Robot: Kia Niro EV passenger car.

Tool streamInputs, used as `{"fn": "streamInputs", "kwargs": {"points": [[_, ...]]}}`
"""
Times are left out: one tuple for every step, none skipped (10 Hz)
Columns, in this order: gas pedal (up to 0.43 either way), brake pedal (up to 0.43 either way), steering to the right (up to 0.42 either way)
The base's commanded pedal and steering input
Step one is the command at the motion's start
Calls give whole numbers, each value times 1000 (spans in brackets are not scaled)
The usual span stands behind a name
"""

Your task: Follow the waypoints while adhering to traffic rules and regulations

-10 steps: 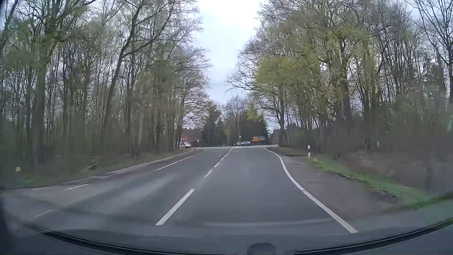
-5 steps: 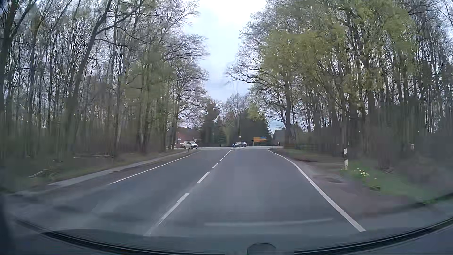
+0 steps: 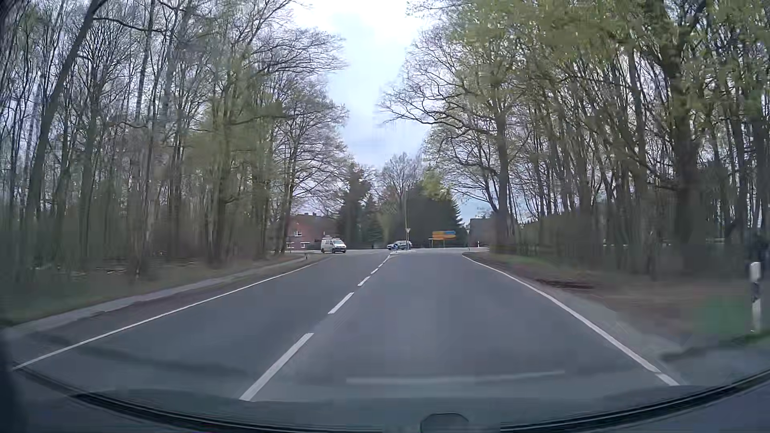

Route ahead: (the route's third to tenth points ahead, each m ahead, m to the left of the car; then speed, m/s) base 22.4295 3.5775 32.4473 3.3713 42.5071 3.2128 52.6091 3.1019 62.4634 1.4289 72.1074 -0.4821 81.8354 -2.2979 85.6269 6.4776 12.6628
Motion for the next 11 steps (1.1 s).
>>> {"fn": "streamInputs", "kwargs": {"points": [[110,0,-1],[110,6,0],[98,6,0],[98,0,2],[87,6,2],[87,0,2],[87,0,2],[87,6,2],[87,0,2],[87,0,2],[87,0,2]]}}
